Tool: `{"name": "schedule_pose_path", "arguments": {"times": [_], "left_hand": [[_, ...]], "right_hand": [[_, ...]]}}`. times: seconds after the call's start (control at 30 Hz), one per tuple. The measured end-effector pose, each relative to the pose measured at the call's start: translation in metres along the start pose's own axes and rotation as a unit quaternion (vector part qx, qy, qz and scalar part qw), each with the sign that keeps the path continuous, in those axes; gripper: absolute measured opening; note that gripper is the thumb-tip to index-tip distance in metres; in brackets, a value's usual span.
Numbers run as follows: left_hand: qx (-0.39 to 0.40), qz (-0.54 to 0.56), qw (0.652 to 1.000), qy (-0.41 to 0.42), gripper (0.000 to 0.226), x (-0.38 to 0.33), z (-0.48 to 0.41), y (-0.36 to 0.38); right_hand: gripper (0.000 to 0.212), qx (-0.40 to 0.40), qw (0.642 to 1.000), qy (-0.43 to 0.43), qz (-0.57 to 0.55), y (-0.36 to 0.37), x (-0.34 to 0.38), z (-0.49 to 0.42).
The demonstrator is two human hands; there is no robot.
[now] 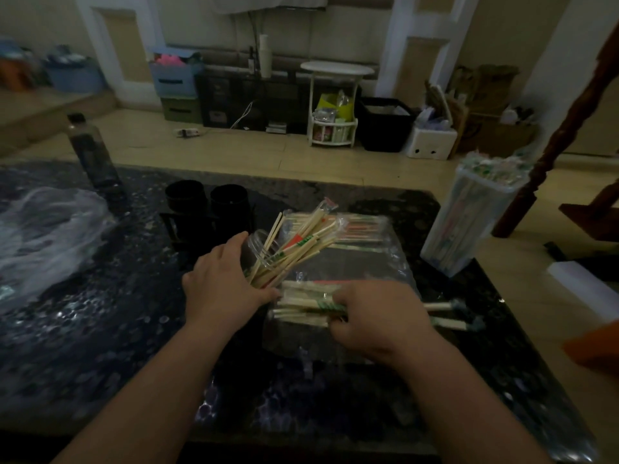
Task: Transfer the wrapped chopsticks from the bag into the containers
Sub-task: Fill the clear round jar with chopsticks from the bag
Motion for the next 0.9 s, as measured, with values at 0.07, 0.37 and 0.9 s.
{"name": "schedule_pose_path", "arguments": {"times": [0.07,0.37,0.9], "left_hand": [[0.002,-0.008,1.0,0.009,0.109,0.001,-0.001,0.001],[-0.005,-0.005,1.0,0.017,0.103,0.0,-0.002,0.005],[0.011,-0.047,0.998,0.042,0.101,0.004,-0.003,0.01]], "right_hand": [[0.03,-0.097,0.995,-0.027,0.008,-0.011,0.0,-0.003],[0.032,-0.486,0.869,-0.029,-0.09,0.008,-0.021,-0.005],[0.018,-0.397,0.651,0.257,-0.594,0.008,-0.012,-0.023]]}}
Point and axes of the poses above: each hand's wrist, its own z-axis away from the middle knuckle, its own y-axis out of the palm, x = y × z, the point moved 1 cm from there along -z, towards the middle knuckle, and after that the axes turned 14 degrees about -x, right-handed, at the moved point
